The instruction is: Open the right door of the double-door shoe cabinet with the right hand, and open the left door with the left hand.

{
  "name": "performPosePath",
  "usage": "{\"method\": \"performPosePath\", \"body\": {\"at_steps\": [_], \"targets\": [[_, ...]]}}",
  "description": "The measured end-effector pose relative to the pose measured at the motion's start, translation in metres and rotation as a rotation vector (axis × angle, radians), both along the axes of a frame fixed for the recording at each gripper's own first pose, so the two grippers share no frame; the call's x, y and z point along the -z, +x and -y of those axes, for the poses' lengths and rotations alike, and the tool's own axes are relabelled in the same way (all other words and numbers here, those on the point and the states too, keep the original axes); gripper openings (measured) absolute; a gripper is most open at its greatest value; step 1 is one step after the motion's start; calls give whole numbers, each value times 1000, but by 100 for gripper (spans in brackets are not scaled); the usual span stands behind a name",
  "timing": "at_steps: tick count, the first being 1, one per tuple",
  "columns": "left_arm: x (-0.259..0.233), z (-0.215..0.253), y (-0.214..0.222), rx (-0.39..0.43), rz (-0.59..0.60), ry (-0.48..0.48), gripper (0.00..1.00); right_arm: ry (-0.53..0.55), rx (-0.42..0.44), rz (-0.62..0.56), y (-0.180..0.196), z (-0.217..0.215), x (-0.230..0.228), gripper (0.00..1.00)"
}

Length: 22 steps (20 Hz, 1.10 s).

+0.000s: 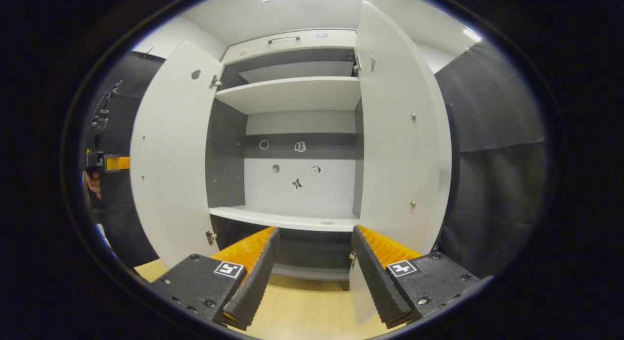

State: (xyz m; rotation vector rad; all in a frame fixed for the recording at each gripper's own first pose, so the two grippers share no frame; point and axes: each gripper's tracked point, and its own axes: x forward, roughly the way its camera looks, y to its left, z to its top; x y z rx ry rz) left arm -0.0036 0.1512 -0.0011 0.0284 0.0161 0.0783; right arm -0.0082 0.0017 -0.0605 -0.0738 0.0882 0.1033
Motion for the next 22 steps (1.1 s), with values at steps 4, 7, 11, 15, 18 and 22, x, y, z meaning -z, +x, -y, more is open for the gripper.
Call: {"method": "performPosePath", "body": {"at_steps": [4,7,11,15,18,22], "targets": [[6,0,-18,-2,-7,-5,4,-2,-6,-12,1,-5,3,88],[4,4,-47,-37,5,12,3,-12,-5,-22,1,-7,7,92],[1,69,-52,101,55,-48,14,22,-21,-29,3,-19,9,92],[5,120,-17,148,77,-78,0,28,9,-1,5,-21,-3,92],[29,138,12,114,40,-57,0,53,3,28,3,-27,-15,92],[36,159,28,144,41,-100,0,31,9,66,-8,-21,-25,92]]}}
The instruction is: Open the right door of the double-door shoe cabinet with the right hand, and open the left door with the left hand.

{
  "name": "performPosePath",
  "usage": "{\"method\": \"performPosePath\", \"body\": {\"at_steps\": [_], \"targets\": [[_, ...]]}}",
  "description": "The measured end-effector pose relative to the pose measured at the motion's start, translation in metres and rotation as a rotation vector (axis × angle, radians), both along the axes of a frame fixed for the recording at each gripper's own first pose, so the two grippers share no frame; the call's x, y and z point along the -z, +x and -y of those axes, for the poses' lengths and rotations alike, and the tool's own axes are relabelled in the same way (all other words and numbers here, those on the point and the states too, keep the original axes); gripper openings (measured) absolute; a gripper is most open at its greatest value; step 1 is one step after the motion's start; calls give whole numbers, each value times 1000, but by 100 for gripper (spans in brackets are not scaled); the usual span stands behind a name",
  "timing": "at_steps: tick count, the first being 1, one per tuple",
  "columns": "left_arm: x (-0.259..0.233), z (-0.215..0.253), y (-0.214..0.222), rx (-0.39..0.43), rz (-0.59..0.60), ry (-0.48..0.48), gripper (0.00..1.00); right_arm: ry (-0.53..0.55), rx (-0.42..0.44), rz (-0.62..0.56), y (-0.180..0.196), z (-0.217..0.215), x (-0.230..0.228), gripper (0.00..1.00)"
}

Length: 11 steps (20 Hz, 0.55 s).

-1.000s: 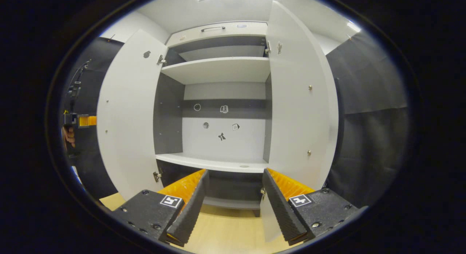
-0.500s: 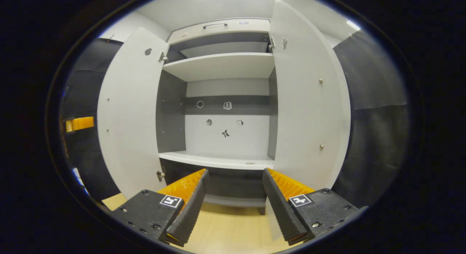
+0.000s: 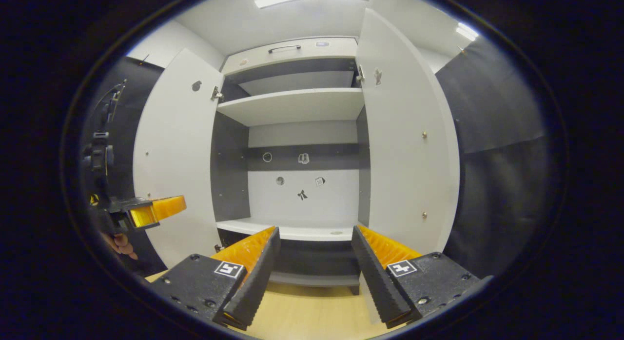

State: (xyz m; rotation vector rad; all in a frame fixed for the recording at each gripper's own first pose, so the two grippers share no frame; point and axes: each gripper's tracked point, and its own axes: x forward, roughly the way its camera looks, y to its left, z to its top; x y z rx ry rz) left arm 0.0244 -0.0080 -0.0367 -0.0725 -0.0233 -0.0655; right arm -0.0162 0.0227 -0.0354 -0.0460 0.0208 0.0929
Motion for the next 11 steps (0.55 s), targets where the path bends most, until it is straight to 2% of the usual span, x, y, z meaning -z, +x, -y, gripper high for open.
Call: {"method": "performPosePath", "body": {"at_steps": [2,4,5,6,8,9,11], "targets": [[3,4,2,6,-19,-2,1,-23,21,14,-1,7,-3,92],[1,-1,4,-25,-11,22,18,-15,25,19,0,7,-4,92],[-1,-3,6,-40,-2,43,44,-6,22,20,0,7,-3,92],[-2,-2,7,-38,1,59,41,1,22,15,0,7,-1,92],[1,6,4,-23,-7,80,60,9,25,4,3,8,3,92],[2,10,2,-15,-10,86,84,13,26,0,3,8,5,92],[2,12,2,-19,-8,96,92,16,25,-5,5,7,7,92]]}}
